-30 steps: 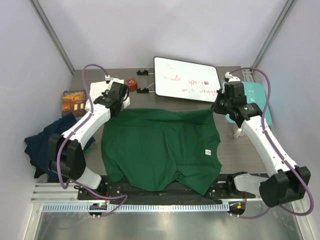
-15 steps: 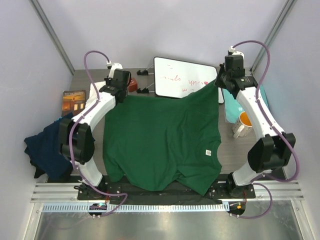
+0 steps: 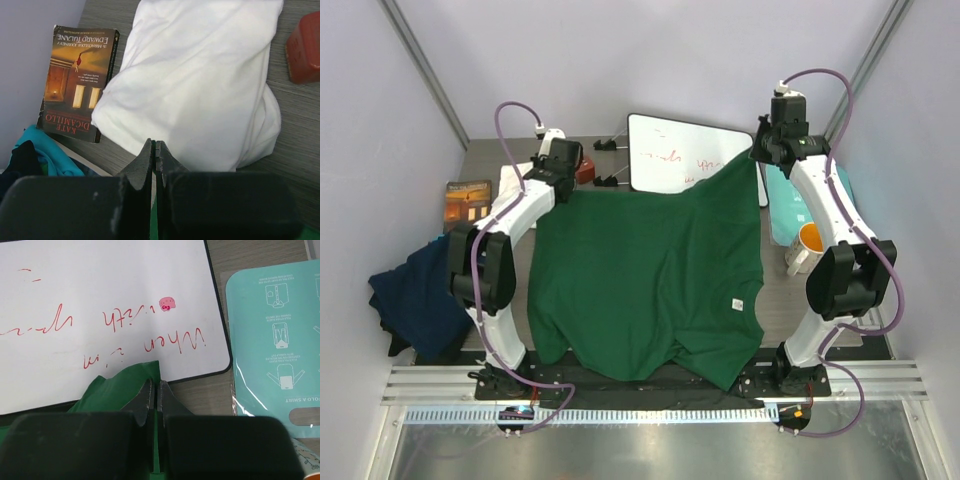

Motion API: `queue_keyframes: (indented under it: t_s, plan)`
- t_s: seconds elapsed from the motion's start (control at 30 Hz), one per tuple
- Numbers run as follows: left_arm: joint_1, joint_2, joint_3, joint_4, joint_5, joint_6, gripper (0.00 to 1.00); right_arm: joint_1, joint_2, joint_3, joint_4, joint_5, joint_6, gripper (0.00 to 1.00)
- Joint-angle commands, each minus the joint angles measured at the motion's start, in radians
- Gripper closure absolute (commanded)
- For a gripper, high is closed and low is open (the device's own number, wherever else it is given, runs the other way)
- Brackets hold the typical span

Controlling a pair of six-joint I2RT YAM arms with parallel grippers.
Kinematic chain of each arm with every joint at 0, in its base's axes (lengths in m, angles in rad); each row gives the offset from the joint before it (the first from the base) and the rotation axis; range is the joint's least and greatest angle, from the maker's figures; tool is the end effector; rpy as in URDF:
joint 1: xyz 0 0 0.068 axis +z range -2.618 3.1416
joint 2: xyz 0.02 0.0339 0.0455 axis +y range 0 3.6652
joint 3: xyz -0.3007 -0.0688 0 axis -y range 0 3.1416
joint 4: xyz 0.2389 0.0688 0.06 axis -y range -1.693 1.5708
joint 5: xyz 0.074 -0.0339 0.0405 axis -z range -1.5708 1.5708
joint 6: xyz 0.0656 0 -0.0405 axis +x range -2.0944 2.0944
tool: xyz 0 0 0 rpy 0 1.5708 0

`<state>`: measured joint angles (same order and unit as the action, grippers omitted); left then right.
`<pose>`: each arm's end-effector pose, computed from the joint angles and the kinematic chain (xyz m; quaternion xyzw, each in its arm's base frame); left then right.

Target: Fold and stack the t-shirts

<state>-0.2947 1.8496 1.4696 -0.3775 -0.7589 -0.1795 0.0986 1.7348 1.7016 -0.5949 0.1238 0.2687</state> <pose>0.4296 -0.0832 0.2861 -0.0972 0.8601 0.2444 0.4370 0.4212 0.0335 0.3805 0.1035 0.8837 0.0286 0.4557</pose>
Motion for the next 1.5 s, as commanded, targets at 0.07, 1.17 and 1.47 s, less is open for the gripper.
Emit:
queue_keyframes:
  t_s: [0.07, 1.17, 1.47]
  plan:
    - [0.06, -0.066, -0.008, 0.072, 0.0, -0.008, 1.0, -0.01, 0.028, 0.082, 0.087, -0.082, -0.019, 0.99]
    - [0.049, -0.348, -0.209, -0.257, 0.207, -0.213, 1.0, 0.066, -0.377, -0.402, -0.04, -0.179, 0.04, 0.99]
    - [0.034, -0.207, -0.141, -0.4, 0.185, -0.207, 1.0, 0.067, -0.44, -0.381, -0.059, -0.173, 0.044, 0.99]
